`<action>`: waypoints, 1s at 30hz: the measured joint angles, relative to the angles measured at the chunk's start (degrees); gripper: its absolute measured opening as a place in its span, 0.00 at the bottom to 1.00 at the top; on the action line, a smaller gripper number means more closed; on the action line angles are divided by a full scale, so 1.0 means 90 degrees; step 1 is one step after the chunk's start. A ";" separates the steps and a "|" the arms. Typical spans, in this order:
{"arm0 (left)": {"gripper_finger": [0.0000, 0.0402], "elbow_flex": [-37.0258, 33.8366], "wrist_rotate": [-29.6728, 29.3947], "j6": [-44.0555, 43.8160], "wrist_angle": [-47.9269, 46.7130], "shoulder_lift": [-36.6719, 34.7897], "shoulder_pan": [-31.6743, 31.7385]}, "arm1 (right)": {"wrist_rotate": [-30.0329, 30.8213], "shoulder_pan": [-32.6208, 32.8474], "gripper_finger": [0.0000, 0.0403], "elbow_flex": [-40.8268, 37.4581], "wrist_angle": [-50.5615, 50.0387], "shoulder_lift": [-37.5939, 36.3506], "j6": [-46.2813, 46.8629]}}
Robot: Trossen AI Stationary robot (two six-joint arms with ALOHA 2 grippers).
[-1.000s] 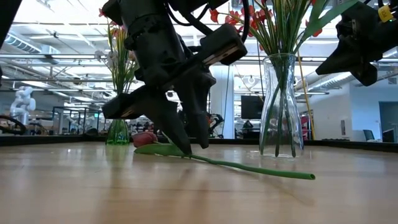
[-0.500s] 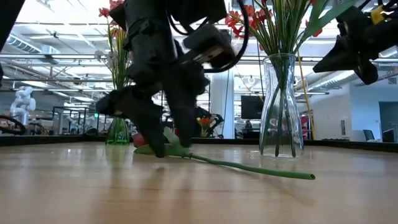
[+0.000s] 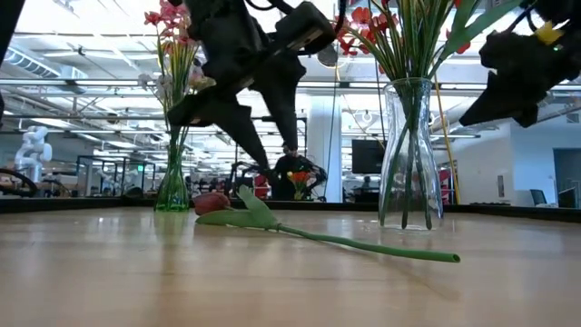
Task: Sort flowers into vase by color
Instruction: Put the red flower into the transparent vase
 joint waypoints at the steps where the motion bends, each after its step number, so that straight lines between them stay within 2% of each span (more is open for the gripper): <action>1: 0.43 0.0000 -0.0096 -0.0154 0.0022 -0.0019 0.0000 | -0.0422 -0.0148 0.00 0.0000 0.0010 -0.0022 -0.0347; 5: 0.43 0.0000 -0.0338 -0.0993 0.0452 -0.0031 -0.0013 | -0.1967 -0.0488 0.00 -0.0090 0.0620 -0.0129 -0.1478; 11: 0.43 -0.0002 -0.0924 -0.1445 0.1240 -0.0031 -0.0127 | -0.3130 -0.0523 0.00 -0.1116 0.2202 -0.0460 -0.2298; 15: 0.43 -0.0002 -0.1086 -0.1455 0.1528 -0.0031 -0.0238 | -0.3843 -0.0520 0.00 -0.2088 0.3520 -0.0818 -0.2116; 18: 0.43 -0.0002 -0.1111 -0.1719 0.1579 -0.0029 -0.0346 | -0.4042 -0.0498 0.00 -0.2456 0.4451 -0.1141 -0.2066; 20: 0.43 -0.0002 -0.1183 -0.2071 0.1581 -0.0029 -0.0442 | -0.4050 -0.0495 0.00 -0.2497 0.4618 -0.1361 -0.2111; 26: 0.43 -0.0002 -0.1345 -0.3239 0.1579 -0.0026 -0.0740 | -0.4062 -0.0493 0.00 -0.2497 0.4267 -0.2073 -0.2422; 30: 0.43 -0.0005 -0.1807 -0.4027 0.1533 -0.0026 -0.0914 | -0.4062 -0.0493 0.00 -0.2497 0.4049 -0.2548 -0.2552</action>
